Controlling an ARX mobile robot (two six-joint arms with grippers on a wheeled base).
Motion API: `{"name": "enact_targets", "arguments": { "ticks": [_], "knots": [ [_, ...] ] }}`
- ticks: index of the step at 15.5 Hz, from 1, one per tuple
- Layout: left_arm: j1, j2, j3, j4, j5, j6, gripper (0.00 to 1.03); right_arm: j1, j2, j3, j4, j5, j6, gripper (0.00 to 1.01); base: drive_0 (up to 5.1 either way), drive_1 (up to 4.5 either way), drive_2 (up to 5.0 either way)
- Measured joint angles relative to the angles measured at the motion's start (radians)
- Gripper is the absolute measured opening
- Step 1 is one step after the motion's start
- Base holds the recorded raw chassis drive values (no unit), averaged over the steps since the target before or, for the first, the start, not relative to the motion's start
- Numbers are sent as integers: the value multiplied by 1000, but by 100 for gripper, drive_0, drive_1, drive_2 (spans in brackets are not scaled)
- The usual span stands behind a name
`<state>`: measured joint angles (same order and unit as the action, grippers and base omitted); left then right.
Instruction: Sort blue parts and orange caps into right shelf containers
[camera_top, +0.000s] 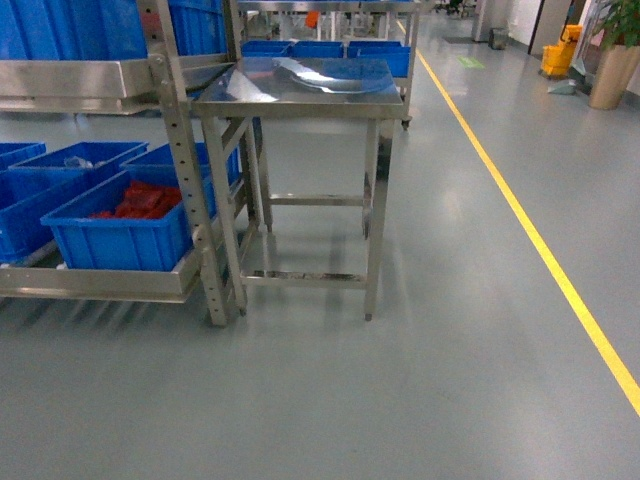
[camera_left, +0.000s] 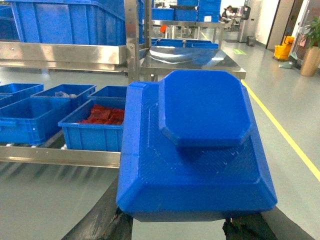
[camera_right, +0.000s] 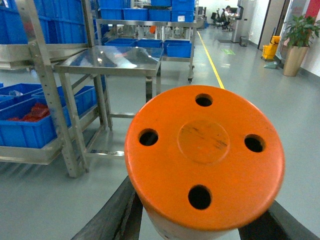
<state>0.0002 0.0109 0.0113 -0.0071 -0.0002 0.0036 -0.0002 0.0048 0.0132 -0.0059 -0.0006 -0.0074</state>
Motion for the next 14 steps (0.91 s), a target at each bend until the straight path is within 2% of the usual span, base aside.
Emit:
{"name": "enact_targets", "arguments": {
  "ticks": [14],
  "knots": [
    [0, 0, 0, 1, 0, 0, 41, 0, 0, 0, 0, 0, 0, 44, 2, 430, -426]
  ]
}}
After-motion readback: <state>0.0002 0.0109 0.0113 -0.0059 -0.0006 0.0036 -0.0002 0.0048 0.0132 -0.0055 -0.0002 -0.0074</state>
